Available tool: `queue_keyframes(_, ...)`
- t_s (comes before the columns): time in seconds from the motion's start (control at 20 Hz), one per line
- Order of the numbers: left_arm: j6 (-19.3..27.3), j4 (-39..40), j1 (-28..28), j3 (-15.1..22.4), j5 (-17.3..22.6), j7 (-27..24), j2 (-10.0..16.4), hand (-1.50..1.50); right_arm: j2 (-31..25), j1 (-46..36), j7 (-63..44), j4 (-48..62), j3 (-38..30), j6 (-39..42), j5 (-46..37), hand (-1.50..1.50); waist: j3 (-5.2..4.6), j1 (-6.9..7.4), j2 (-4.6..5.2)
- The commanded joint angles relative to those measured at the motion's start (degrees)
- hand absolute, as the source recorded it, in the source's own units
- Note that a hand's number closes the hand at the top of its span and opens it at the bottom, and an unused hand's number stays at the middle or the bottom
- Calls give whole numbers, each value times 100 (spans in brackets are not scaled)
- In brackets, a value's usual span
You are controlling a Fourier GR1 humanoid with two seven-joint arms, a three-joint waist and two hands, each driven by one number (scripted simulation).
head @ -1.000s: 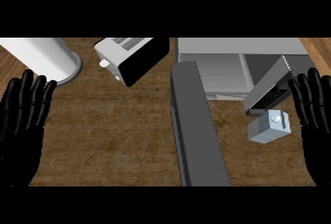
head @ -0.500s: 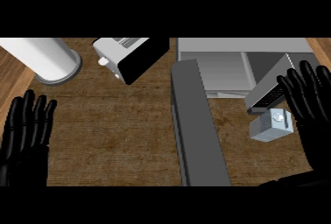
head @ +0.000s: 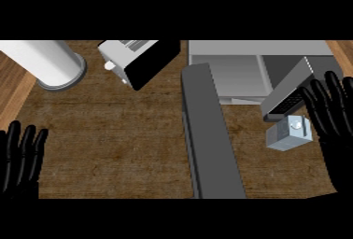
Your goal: Pick up the milk, place it into the microwave and close the microwave
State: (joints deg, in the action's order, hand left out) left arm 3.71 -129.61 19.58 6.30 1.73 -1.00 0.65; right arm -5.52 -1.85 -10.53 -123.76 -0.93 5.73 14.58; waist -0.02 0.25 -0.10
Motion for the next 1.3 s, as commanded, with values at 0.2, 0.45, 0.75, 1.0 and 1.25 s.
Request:
queue_keyframes(0.2, -384, -248, 875, -88, 377, -400, 64, -150, -74, -22, 525, 760, -336, -69, -597, -150, 1, 25, 5)
queue_keyframes(0.45, -293, -259, 930, 33, 252, -528, -59, -150, -80, -168, 557, 1233, -650, -151, -437, -150, 2, 12, 5)
queue_keyframes(0.75, -563, -65, 1383, 72, 172, -1147, -61, -150, -162, 222, 1352, 2074, -1032, 213, -286, -150, 3, 3, 4)
queue_keyframes(1.0, -834, -59, 1713, 55, 346, -1392, -53, -150, -300, 47, 2006, 3116, -1318, 355, -387, -150, 4, 32, 6)
queue_keyframes(1.25, -602, -569, 1471, -36, 329, -720, -19, -150, -191, -90, 2562, 3854, -1278, 96, -878, -150, 5, 22, 13)
